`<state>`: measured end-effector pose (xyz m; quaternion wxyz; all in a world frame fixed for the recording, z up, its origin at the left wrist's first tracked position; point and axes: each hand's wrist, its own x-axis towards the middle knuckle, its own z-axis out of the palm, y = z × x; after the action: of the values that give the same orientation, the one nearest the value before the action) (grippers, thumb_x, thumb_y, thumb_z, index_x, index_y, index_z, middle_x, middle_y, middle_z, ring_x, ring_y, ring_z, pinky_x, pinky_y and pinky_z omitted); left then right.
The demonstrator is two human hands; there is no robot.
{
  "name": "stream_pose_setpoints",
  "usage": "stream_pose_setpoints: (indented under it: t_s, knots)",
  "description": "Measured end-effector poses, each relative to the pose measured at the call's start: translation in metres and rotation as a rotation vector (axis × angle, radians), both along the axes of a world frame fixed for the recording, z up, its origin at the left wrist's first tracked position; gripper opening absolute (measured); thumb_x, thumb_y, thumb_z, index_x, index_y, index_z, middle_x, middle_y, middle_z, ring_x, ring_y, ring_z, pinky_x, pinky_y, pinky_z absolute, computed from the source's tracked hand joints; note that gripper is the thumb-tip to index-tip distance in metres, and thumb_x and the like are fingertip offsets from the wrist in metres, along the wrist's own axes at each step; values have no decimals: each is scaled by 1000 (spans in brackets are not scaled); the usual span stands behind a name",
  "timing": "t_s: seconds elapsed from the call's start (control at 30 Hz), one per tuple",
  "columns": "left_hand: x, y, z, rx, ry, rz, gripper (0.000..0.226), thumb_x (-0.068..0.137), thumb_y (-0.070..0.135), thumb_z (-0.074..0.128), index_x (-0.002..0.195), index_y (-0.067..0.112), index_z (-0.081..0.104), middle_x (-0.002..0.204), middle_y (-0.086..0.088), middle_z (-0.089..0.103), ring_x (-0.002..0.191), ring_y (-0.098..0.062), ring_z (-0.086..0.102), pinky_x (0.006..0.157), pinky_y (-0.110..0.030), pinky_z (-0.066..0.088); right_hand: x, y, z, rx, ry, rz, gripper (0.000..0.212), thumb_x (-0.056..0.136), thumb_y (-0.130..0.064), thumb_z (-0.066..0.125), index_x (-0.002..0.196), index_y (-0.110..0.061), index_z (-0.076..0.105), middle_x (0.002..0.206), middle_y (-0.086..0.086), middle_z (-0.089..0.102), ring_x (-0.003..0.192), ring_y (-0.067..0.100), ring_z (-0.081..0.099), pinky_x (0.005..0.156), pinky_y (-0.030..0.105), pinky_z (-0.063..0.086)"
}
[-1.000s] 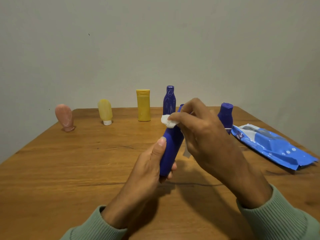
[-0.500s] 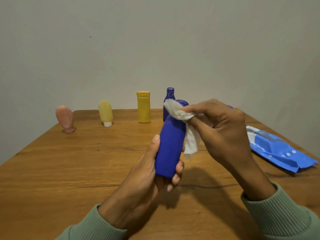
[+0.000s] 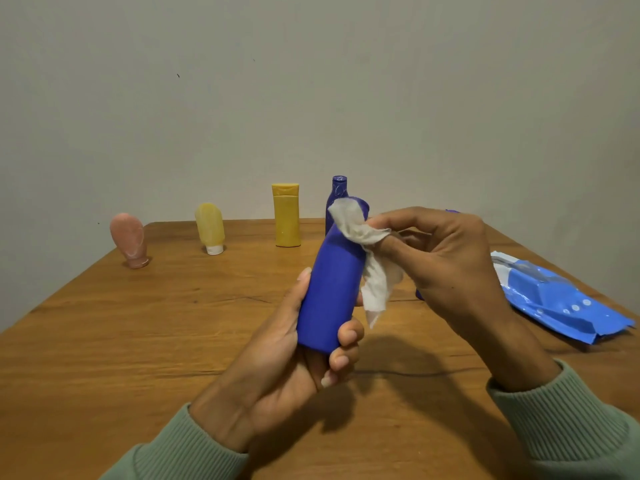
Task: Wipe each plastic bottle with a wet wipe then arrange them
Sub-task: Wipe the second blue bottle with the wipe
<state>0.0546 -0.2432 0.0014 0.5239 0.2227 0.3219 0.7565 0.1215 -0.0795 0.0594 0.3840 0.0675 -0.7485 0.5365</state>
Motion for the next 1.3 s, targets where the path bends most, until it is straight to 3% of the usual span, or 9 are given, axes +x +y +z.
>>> stream_pose_setpoints:
  t_s: [0.27,0.4,0.57,0.73,0.9,1.0,1.13,1.2,1.3]
  knots:
    - [2,2,2,-99,100,39,59,95,58,38,103,12,73,72,-7,55,54,-14,52,48,-23,41,-1,1,-2,-83,39,-167,8,80,-20,71,87,-23,70,80,-10,71,76,7,67,61,15,51]
    - [4,4,5,-89,64,124,57,91,56,39,92,11,75,70,-10,55,51,-16,51,44,-24,40,-1,-1,-4,-53,-49,-17,12,78,-17,72,89,-14,73,82,-3,73,78,8,68,65,17,51]
    - [3,7,6,-66,20,224,55,92,56,40,114,10,61,70,-10,54,50,-16,51,43,-24,41,2,2,-3,190,-234,128,13,76,-15,74,89,-16,75,84,-3,73,83,12,69,71,27,56]
    - [2,3,5,-87,64,106,59,93,57,38,101,9,72,68,-8,53,50,-15,50,44,-24,40,0,1,-2,3,-42,-24,13,77,-12,73,90,-11,74,82,-2,73,79,10,69,66,19,52]
    - [9,5,7,-133,116,98,61,93,58,36,96,10,74,68,-10,54,50,-17,52,44,-25,41,3,2,2,-39,46,-128,9,77,-18,71,86,-20,72,80,-7,72,77,8,68,64,17,53]
    - [7,6,7,-133,100,173,59,90,56,40,96,7,73,70,-14,58,53,-20,55,46,-28,45,1,-2,-1,70,-77,-77,13,77,-16,73,90,-16,74,84,-5,71,82,9,66,66,17,51]
    - [10,9,8,-140,125,322,57,83,55,43,107,6,62,71,-14,59,54,-18,54,47,-27,45,4,-8,-1,386,-274,-29,15,76,-22,74,91,-22,75,89,-10,69,87,4,64,72,22,54]
    - [9,9,7,-164,163,369,59,80,56,43,104,6,62,69,-13,60,54,-18,53,48,-28,44,6,-12,-2,477,-264,-30,15,76,-24,73,91,-23,75,89,-11,68,86,3,63,73,23,55]
    - [6,9,3,-246,340,405,62,88,60,39,108,6,61,73,-15,61,58,-20,55,51,-31,44,4,-12,-4,425,-107,-124,15,79,-18,73,93,-19,74,88,-9,68,83,2,62,69,14,50]
